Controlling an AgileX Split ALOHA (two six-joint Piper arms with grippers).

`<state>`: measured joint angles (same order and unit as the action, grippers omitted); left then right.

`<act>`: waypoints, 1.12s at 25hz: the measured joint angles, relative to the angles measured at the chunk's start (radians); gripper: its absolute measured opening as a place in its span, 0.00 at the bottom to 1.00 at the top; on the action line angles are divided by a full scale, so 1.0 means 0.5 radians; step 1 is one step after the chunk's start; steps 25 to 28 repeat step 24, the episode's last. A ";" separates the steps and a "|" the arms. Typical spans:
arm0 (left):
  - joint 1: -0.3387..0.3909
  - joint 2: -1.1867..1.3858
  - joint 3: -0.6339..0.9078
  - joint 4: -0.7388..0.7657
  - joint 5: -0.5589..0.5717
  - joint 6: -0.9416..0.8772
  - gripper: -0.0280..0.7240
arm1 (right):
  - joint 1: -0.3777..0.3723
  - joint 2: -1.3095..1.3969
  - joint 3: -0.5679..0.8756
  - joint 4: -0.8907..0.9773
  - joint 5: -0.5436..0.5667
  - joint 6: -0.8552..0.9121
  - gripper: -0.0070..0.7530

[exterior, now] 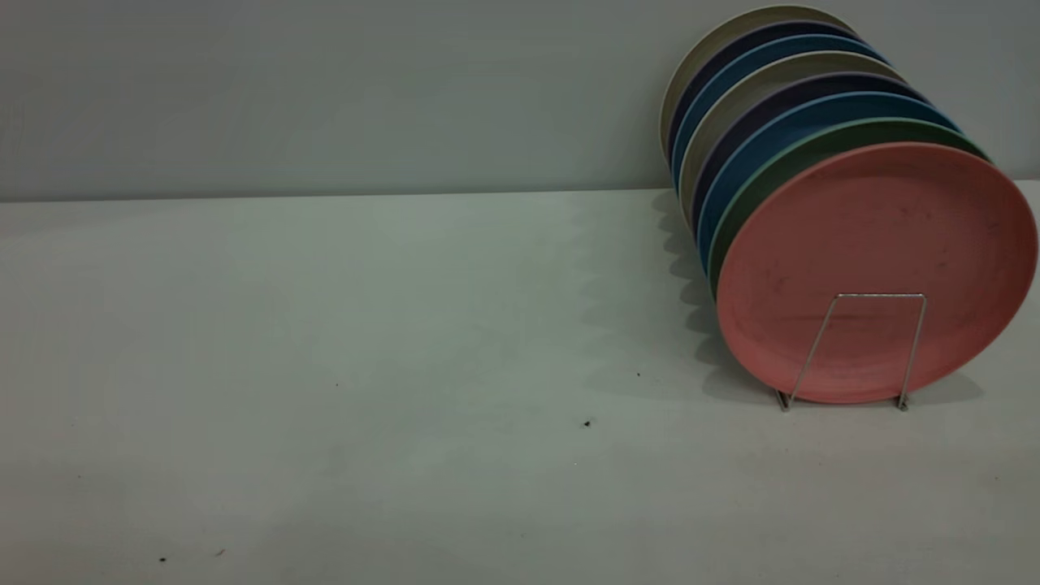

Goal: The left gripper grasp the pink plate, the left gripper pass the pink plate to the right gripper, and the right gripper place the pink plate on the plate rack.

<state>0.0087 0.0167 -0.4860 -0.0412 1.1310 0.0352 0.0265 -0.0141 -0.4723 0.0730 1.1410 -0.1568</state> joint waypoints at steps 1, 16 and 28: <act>0.000 -0.037 0.000 0.000 0.000 -0.002 0.77 | -0.005 -0.003 0.000 0.000 0.000 0.000 0.48; -0.002 -0.078 0.000 0.000 0.000 -0.002 0.77 | -0.012 -0.005 0.000 0.006 0.000 0.000 0.48; -0.002 -0.078 0.000 0.000 0.000 -0.002 0.77 | -0.012 -0.005 0.000 0.006 0.000 0.000 0.48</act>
